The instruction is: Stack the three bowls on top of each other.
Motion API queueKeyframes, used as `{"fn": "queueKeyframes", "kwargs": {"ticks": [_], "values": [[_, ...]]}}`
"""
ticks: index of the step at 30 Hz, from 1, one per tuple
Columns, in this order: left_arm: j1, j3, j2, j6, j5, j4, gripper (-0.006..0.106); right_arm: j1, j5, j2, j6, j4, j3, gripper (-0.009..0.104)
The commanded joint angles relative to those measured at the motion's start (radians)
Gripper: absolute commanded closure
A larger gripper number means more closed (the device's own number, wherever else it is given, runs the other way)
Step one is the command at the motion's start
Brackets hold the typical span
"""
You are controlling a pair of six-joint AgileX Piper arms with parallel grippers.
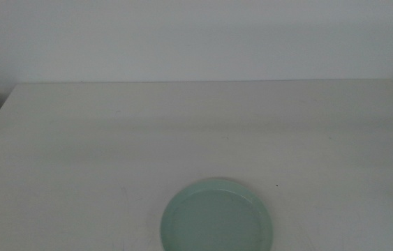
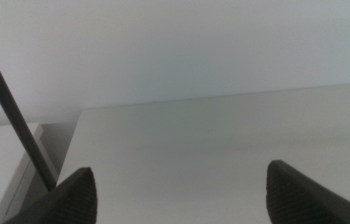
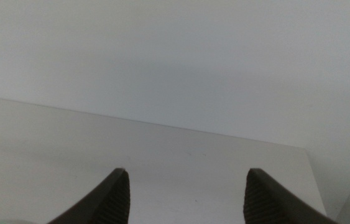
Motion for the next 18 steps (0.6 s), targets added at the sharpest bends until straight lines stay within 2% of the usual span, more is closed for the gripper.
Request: {"fn": "queueKeyframes", "kwargs": {"ticks": [1, 7, 13, 18], "values": [[0.001, -0.011, 0.005, -0.005, -0.071, -0.008, -0.004, -0.008, -0.077, -0.001, -0.008, 0.001, -0.023, 0.047], [0.001, 0.118, -0.086, -0.005, -0.116, -0.008, -0.004, -0.009, -0.103, -0.082, -0.008, -0.046, 0.001, 0.047], [0.001, 0.322, -0.247, -0.005, -0.183, -0.008, -0.004, -0.009, -0.247, -0.203, -0.008, -0.045, 0.195, 0.047], [0.001, 0.447, -0.382, -0.005, -0.183, -0.008, -0.004, -0.009, -0.231, -0.282, -0.008, -0.058, 0.349, 0.047]]}}
